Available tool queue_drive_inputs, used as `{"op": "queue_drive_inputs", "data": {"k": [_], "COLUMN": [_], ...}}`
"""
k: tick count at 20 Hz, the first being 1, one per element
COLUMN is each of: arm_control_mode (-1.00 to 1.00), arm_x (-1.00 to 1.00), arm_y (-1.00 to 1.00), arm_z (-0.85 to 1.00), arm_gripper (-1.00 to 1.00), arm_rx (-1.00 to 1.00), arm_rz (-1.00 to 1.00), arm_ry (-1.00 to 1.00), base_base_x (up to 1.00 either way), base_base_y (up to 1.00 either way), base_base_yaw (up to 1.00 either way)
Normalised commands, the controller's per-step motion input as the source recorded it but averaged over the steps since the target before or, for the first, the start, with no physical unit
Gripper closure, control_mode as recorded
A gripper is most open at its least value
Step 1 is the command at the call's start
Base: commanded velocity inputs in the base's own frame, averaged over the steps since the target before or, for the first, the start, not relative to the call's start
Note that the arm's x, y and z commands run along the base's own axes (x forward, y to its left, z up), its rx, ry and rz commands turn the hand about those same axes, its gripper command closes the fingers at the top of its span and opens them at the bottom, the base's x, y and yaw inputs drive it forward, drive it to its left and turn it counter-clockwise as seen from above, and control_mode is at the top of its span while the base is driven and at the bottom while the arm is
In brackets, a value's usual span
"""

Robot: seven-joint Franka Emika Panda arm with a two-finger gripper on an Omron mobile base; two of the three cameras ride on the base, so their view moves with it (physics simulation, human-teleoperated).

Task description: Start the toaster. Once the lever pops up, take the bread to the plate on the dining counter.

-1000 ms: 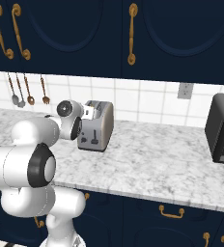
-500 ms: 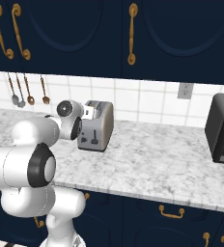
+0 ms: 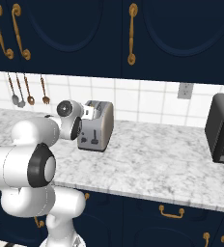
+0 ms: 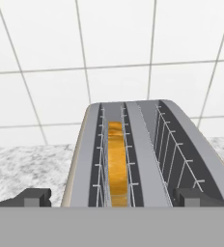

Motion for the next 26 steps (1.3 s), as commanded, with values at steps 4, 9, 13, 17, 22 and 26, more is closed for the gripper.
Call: {"op": "queue_drive_inputs", "data": {"k": [4, 9, 13, 17, 22, 26], "arm_control_mode": [-1.0, -1.0, -1.0, -1.0, -1.0, -1.0], "arm_x": [0.0, 0.0, 0.0, 0.0, 0.0, 0.0], "arm_y": [0.0, 0.0, 0.0, 0.0, 0.0, 0.0], "arm_z": [0.0, 0.0, 0.0, 0.0, 0.0, 0.0], "arm_gripper": [-1.0, -1.0, -1.0, -1.0, -1.0, -1.0], "arm_rx": [0.0, 0.0, 0.0, 0.0, 0.0, 0.0], "arm_rz": [0.0, 0.0, 0.0, 0.0, 0.0, 0.0], "arm_ry": [0.0, 0.0, 0.0, 0.0, 0.0, 0.0], "base_base_x": [0.0, 0.0, 0.0, 0.0, 0.0, 0.0], "base_base_y": [0.0, 0.0, 0.0, 0.0, 0.0, 0.0], "base_base_yaw": [0.0, 0.0, 0.0, 0.0, 0.0, 0.0]}}
